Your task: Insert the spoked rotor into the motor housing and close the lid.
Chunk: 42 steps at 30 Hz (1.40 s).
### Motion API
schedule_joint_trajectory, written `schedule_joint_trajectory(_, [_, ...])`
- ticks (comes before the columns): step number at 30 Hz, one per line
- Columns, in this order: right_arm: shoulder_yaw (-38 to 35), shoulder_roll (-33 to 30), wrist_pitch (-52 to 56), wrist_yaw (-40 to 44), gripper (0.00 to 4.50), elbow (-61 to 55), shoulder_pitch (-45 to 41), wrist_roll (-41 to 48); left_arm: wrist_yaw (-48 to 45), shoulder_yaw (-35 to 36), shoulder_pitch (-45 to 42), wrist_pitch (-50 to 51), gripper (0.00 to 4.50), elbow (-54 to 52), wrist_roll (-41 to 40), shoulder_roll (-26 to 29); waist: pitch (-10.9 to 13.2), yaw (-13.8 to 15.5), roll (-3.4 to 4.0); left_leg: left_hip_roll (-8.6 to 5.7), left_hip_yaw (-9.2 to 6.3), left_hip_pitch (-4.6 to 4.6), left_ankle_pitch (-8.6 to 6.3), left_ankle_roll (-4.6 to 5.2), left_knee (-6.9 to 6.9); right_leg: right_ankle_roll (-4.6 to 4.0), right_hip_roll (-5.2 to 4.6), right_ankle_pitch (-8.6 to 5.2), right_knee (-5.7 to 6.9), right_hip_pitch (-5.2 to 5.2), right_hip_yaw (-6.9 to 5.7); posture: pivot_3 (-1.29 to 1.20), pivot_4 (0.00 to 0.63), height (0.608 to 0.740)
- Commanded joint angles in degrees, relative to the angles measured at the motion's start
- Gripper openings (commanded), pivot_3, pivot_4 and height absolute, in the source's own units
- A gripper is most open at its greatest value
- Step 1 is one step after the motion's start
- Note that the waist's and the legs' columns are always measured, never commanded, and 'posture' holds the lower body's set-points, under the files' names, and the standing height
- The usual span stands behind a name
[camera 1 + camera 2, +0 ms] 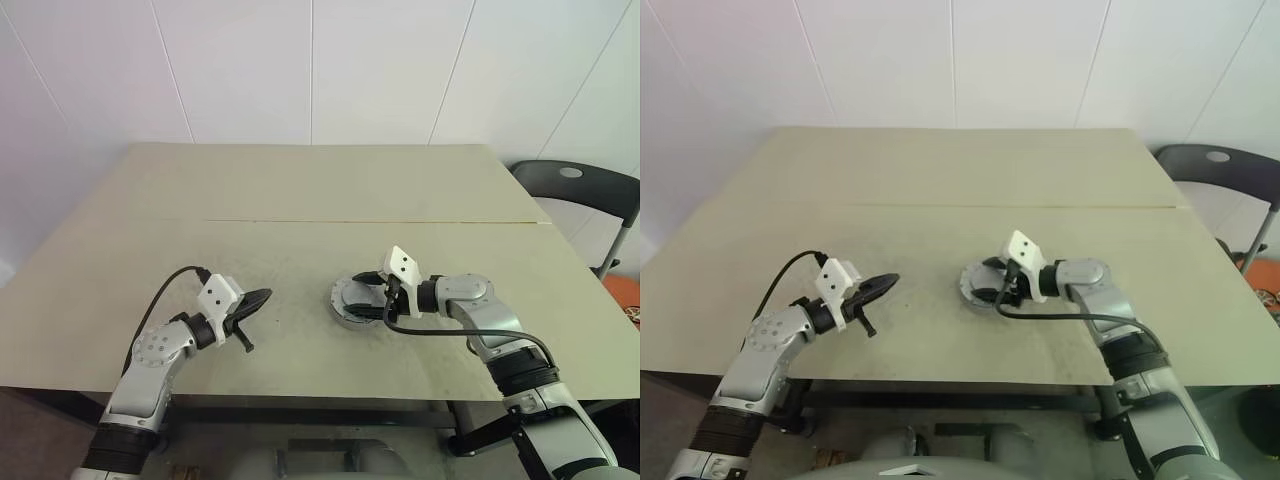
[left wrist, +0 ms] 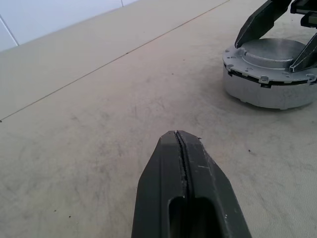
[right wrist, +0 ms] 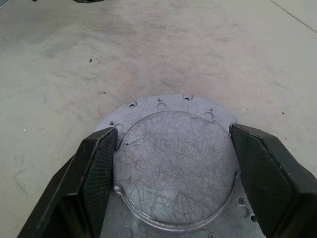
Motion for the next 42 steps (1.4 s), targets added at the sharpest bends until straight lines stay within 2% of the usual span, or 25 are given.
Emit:
schedule_joint_trajectory(1, [-0.2, -1.4, 1.0, 0.2, 3.26, 1.3, -0.6, -0.9, 0.1, -0.1, -1.3, -0.9, 0.00, -0.8, 0.5, 0.2, 0.0, 0.0, 0.00, 0.00, 0.00, 0.00, 0.00, 0.00, 0.00, 0.00, 0.00, 0.00, 0.00, 0.00, 0.00, 0.00, 0.000, 0.740])
schedule_joint_trajectory(11, [0.6, -2.6, 0.7, 1.6, 3.26, 2.2, -0.7, -1.5, 0.2, -0.1, -1.4, -0.9, 0.00, -0.8, 0.4, 0.4, 0.0, 0.3, -0.01, -0.02, -0.01, 0.00, 0.00, 0.01, 0.01, 0.00, -0.03, 0.00, -0.01, 0.03, -0.01, 0.00, 0.000, 0.740])
schedule_joint_trajectory(19, [-1.3, -1.7, 4.2, 2.6, 3.26, 1.0, -1.2, 1.8, 0.3, -0.2, -1.2, -1.0, 0.00, -0.7, 0.4, 0.3, 0.0, 0.5, -0.01, -0.03, -0.02, -0.01, -0.02, 0.03, 0.00, -0.01, -0.04, 0.00, -0.04, 0.03, -0.02, 0.00, 0.000, 0.740])
schedule_joint_trajectory(24, [-0.2, -2.3, 2.3, 1.8, 3.26, 2.2, -1.6, -0.3, 0.4, -0.2, -1.2, -0.9, 0.00, -0.8, 0.4, 0.2, 0.0, 0.5, -0.01, -0.02, -0.02, -0.01, -0.02, 0.04, 0.00, -0.01, -0.04, -0.01, -0.05, 0.02, -0.02, 0.00, 0.000, 0.740])
schedule_joint_trajectory(33, [-3.3, -0.5, 7.2, 2.9, 3.26, 0.0, -2.2, 5.6, 0.5, -0.4, -1.2, -0.8, 0.00, -0.6, 0.6, 0.1, 0.0, 0.4, 0.00, -0.01, -0.03, -0.03, -0.03, 0.04, -0.01, -0.01, -0.04, -0.01, -0.05, -0.01, -0.02, 0.00, 0.000, 0.740])
schedule_joint_trajectory(42, [0.4, -1.6, 0.2, 1.2, 3.26, 1.9, -1.9, -1.1, 0.5, -0.5, -1.3, -0.9, 0.00, -0.5, 0.8, 0.0, 0.0, 0.1, 0.00, -0.01, -0.02, -0.03, -0.02, 0.04, 0.00, -0.02, -0.03, -0.01, -0.05, -0.01, -0.02, 0.00, 0.000, 0.740])
